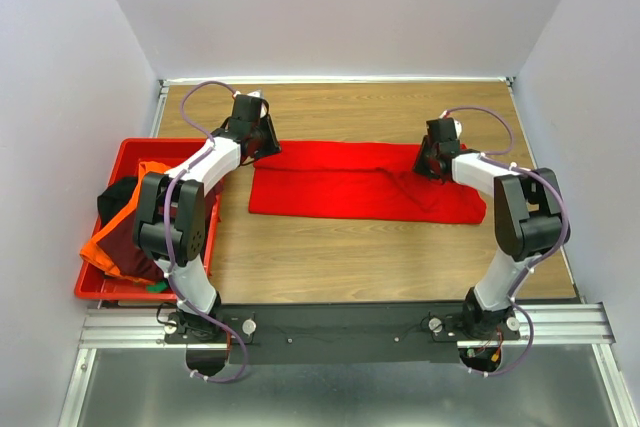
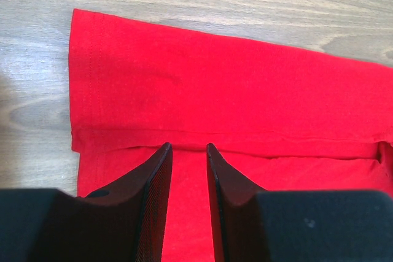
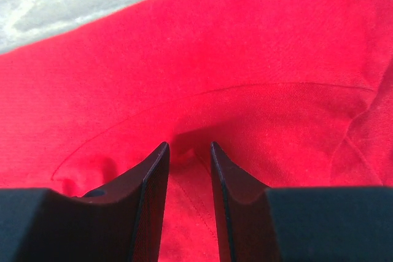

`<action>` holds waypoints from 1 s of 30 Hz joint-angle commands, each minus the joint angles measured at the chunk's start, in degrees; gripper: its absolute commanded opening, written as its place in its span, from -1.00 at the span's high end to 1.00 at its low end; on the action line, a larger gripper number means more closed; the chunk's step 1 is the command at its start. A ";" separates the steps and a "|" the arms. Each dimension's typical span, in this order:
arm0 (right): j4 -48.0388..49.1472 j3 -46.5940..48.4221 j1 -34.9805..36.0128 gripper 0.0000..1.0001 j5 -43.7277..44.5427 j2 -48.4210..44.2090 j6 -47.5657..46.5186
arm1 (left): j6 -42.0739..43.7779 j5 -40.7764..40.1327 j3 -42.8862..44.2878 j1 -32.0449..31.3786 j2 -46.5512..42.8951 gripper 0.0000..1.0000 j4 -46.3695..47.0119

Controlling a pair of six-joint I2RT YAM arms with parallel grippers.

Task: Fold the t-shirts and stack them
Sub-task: Fold the tshirt

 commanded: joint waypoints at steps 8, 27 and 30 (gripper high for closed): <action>-0.90 0.50 -0.17 0.39 -1.88 1.15 0.75 | 0.51 0.83 -1.00 -0.41 -1.80 0.27 0.94; -0.90 -5.65 0.00 0.99 -14.61 -8.52 2.15 | 0.51 0.83 -0.91 -0.41 -1.63 0.28 1.03; -0.90 -6.62 0.53 0.99 -16.46 -10.19 2.77 | 0.34 1.00 -0.91 -0.41 -1.45 0.27 1.12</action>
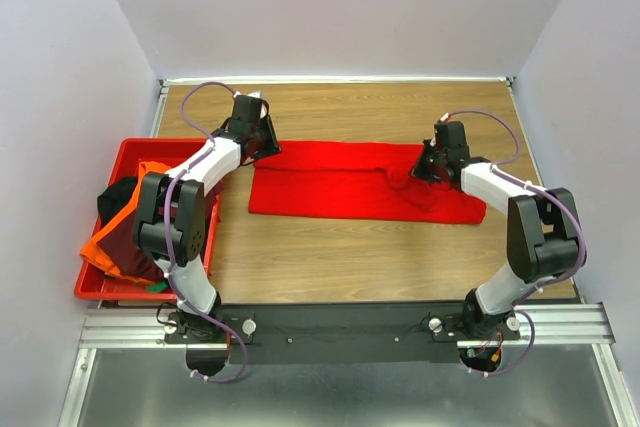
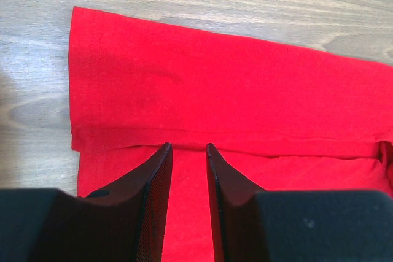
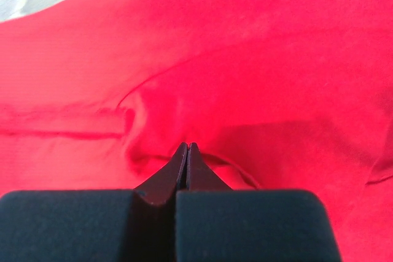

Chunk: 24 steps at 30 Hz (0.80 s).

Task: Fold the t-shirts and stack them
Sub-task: Fold the tshirt

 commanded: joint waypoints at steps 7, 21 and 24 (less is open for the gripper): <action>-0.77 -4.23 2.55 0.99 -7.47 -5.99 2.67 | 0.42 1.16 -0.49 -0.41 -1.19 0.28 0.97; -0.77 -7.31 9.49 0.99 -6.51 -7.49 5.04 | 0.51 1.25 -0.49 -0.85 -1.10 0.28 0.79; -0.77 -8.10 10.37 0.99 -6.16 -8.01 5.13 | 0.42 1.16 -0.75 -0.94 -1.36 0.28 0.61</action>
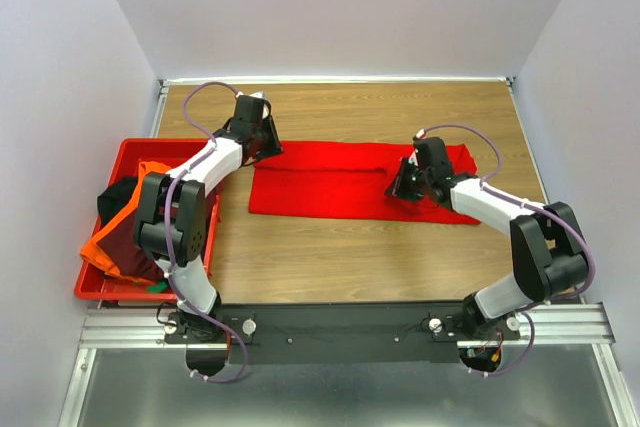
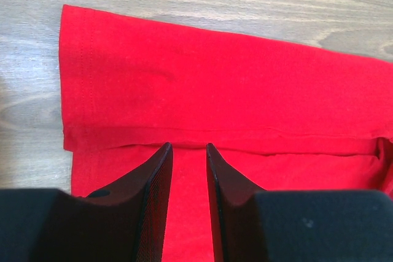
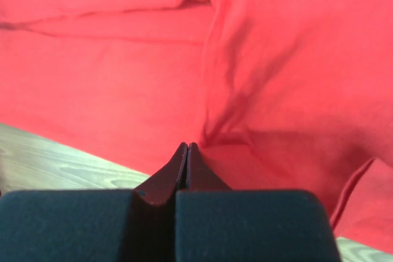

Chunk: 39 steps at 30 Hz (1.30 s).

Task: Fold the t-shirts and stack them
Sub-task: Fold the tshirt

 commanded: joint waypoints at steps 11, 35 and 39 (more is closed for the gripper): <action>-0.95 -8.22 2.80 0.98 -0.34 -5.70 1.61 | -0.43 0.89 -1.81 -1.82 -1.72 0.27 0.42; -27.22 -10.41 2.10 0.09 27.08 -21.86 12.77 | 2.55 8.62 0.47 -26.16 4.95 -0.06 6.65; -27.67 -12.53 1.92 0.09 25.85 -23.02 16.11 | 2.47 11.26 3.36 -28.53 8.12 -0.11 7.62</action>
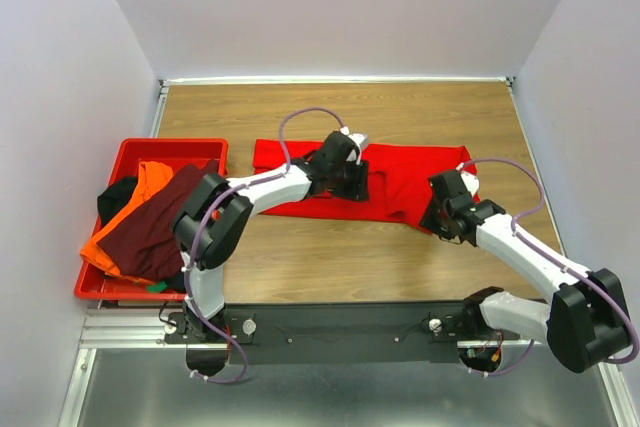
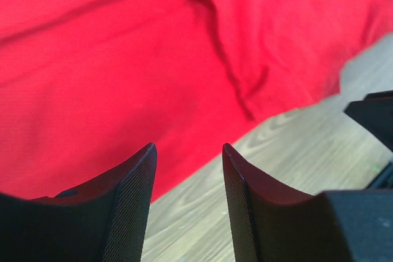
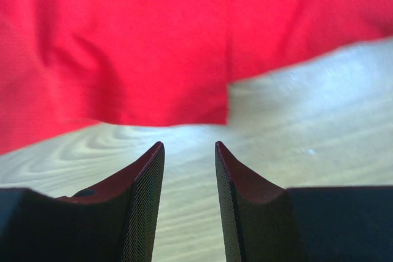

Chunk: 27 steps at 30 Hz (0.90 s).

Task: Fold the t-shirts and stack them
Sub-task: Fold the tshirt

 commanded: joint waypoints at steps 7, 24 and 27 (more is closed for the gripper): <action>-3.32 -3.23 -0.35 0.08 6.27 0.29 8.81 | -0.14 6.09 7.87 -3.99 6.88 -0.20 2.16; 5.82 -4.72 -0.97 0.09 9.62 8.46 9.43 | -0.05 4.60 12.36 -5.40 12.07 -0.14 -2.23; 6.00 -4.63 -0.97 0.12 10.94 8.11 9.34 | 0.12 4.25 12.28 -5.40 12.07 -0.14 -2.41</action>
